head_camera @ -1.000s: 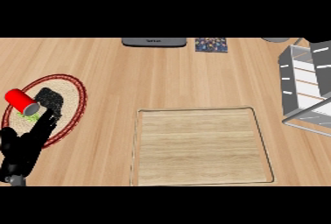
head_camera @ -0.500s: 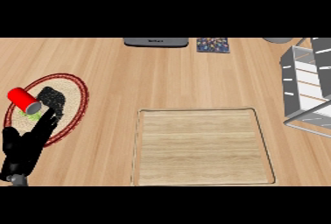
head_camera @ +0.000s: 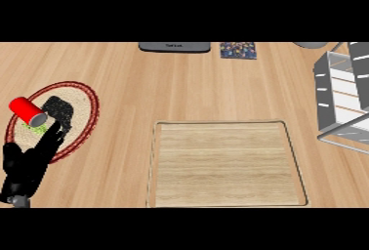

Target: Pick the lemon from the tray and place it in the tiered basket

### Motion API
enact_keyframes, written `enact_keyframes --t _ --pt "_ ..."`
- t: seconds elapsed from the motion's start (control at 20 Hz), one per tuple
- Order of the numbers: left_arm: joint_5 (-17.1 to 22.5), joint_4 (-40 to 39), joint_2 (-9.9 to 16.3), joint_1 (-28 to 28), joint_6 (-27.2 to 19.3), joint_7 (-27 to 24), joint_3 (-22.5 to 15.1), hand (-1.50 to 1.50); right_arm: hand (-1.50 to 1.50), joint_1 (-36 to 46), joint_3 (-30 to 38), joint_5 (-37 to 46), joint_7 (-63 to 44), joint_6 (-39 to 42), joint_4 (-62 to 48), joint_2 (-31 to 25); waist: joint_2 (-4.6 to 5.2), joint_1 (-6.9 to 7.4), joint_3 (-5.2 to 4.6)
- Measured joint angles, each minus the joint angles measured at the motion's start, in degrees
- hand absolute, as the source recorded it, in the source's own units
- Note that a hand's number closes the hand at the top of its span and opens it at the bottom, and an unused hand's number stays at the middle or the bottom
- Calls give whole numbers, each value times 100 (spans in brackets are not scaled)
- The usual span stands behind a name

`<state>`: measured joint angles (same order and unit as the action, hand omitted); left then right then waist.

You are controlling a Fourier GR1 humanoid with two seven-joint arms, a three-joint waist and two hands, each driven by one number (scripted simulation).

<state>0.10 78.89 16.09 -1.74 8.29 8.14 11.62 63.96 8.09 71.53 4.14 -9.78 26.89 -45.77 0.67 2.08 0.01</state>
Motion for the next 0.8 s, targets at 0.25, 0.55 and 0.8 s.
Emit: enact_keyframes --t 0.25,0.55,0.8 --pt "-57 39 -84 6 -69 28 -48 0 -150 234 37 90 -327 568 -665 -3 5 9 -1" --pt "-31 35 -62 66 -37 97 -21 0 -150 237 175 91 -1101 1093 -1269 9 14 11 6" --pt "-31 11 -67 69 -22 77 -1 0 -150 206 511 -197 -1101 944 -1375 -107 9 -6 8"
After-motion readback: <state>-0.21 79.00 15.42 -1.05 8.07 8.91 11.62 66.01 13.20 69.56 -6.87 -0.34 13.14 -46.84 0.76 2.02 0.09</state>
